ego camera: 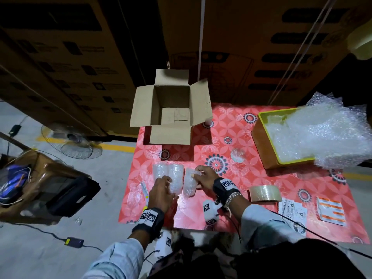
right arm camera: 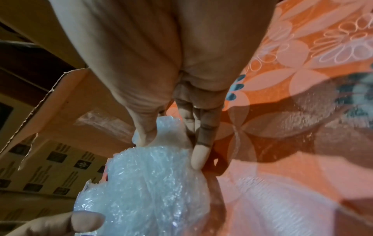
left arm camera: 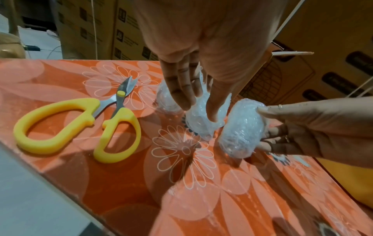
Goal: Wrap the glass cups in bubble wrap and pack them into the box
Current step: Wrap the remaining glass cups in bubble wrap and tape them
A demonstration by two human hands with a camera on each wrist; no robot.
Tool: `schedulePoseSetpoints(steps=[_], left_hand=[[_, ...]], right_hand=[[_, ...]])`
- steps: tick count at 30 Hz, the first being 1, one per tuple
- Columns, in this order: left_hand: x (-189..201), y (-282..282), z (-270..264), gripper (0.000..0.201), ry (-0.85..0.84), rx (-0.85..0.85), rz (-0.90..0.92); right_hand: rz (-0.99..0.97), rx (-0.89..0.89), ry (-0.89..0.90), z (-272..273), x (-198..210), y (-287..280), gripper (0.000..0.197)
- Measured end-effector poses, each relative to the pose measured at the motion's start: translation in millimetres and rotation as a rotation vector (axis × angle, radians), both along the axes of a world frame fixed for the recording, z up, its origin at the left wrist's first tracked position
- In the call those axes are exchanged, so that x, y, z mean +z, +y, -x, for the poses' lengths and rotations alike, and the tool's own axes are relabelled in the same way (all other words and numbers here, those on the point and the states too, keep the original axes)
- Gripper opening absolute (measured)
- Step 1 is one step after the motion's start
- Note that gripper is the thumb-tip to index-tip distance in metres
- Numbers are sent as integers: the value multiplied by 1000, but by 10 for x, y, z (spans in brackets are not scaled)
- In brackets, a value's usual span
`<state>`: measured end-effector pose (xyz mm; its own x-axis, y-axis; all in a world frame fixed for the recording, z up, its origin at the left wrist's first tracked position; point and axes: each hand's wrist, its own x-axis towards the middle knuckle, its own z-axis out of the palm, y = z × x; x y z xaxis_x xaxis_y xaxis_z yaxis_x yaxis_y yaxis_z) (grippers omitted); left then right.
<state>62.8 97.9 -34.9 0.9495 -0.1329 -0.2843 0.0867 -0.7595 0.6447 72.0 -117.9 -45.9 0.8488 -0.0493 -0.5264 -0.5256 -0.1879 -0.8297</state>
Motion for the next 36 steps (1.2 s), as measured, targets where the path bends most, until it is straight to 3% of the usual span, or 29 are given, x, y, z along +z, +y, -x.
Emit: schedulePoseSetpoints(steps=[4, 10, 15, 18, 21, 22, 26, 30, 33, 36], left_hand=[[-27, 73, -34, 52, -2, -46, -22], [-17, 140, -43, 52, -1, -91, -50], [2, 89, -52, 53, -42, -126, -37], [14, -27, -40, 47, -105, -169, 2], [31, -279, 1, 43, -129, -250, 75], [33, -386, 16, 41, -118, -281, 109], [4, -815, 74, 37, 48, -417, 214], [-56, -1291, 166, 22, 293, -457, 294], [-157, -1646, 267, 30, 495, -372, 405], [-177, -1952, 406, 16, 680, -215, 534]], right_hand=[[43, -36, -10, -24, 27, 109, 5], [190, -64, 1, 65, 55, 160, 53], [166, -84, 24, 147, 127, 129, 66], [151, -97, 2, 260, 199, 11, 59], [133, -167, -94, 580, 404, -342, 28], [144, -204, -132, 716, 471, -512, 26], [382, -306, -147, 1296, 576, -1304, 45], [662, -221, -99, 1629, 632, -1900, 66], [598, -125, 4, 1691, 587, -2163, 83], [491, -66, 84, 1668, 421, -2271, 92]])
